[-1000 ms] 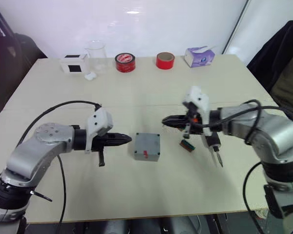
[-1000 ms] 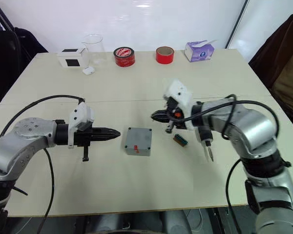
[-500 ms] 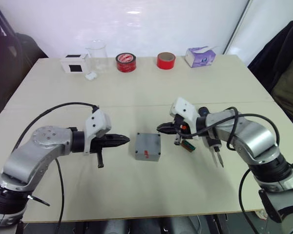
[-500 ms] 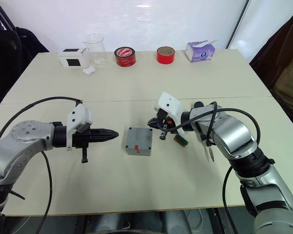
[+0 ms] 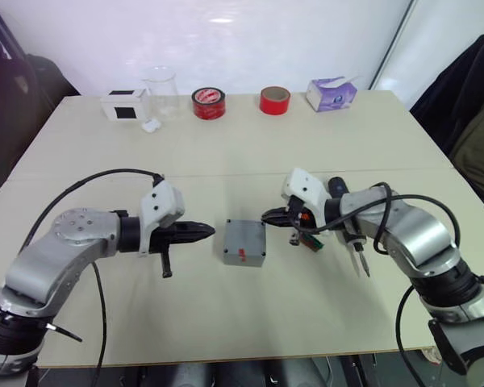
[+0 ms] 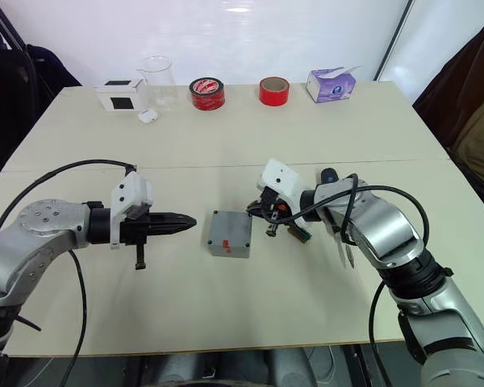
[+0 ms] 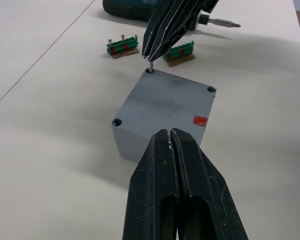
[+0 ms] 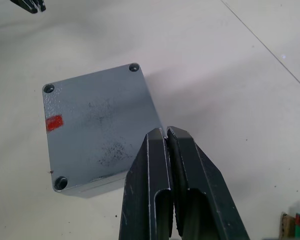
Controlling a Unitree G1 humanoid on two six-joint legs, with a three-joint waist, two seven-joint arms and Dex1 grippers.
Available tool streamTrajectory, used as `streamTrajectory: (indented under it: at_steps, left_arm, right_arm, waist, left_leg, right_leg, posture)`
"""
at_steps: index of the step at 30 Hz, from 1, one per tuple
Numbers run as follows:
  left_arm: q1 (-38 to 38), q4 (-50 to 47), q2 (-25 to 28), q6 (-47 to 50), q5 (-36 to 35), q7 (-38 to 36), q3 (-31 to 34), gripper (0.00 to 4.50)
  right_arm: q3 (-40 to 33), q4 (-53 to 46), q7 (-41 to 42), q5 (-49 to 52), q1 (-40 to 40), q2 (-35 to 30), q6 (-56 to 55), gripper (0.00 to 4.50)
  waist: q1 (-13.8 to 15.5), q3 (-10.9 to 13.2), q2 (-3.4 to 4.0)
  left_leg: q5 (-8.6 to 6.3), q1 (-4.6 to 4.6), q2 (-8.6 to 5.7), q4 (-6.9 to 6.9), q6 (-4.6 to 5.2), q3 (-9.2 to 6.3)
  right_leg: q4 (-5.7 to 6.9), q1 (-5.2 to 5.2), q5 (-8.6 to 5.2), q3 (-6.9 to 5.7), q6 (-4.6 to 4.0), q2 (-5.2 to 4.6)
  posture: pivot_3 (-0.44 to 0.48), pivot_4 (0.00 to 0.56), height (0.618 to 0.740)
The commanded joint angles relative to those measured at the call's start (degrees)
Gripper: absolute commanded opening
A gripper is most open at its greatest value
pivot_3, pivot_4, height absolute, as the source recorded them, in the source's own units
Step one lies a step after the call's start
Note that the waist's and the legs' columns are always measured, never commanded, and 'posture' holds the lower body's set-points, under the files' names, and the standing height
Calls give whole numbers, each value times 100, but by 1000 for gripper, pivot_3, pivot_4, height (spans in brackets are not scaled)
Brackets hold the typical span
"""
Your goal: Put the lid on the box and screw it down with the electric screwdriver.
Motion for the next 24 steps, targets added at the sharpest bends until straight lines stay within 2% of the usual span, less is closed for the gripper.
streamTrajectory:
  at_steps: [1, 22, 24]
  left_arm:
    - [-27, -209, 33, 17, -73, 10, 95, 0]
    - [-81, -250, -43, 97, -85, 64, 36, 0]
    - [-86, -262, -60, 106, -91, 69, 28, 0]
  right_arm:
    - [-93, -1, 28, -65, -8, 12, -119, 73]
    - [248, 126, 165, -330, 196, 189, -164, 73]
    - [226, 128, 191, -337, 207, 183, -168, 594]
  waist:
    - [0, 0, 0]
    - [-1, 0, 0]
    - [0, 0, 0]
  left_leg:
    - [0, 0, 0, 0, 0, 0]
    - [0, 1, 0, 0, 0, 0]
    - [0, 1, 0, 0, 0, 0]
  right_leg:
    - [0, 0, 0, 0, 0, 0]
    - [0, 0, 0, 0, 0, 2]
    - [0, 0, 0, 0, 0, 2]
  posture:
    - [0, 150, 740]
    - [0, 150, 740]
    - [0, 150, 740]
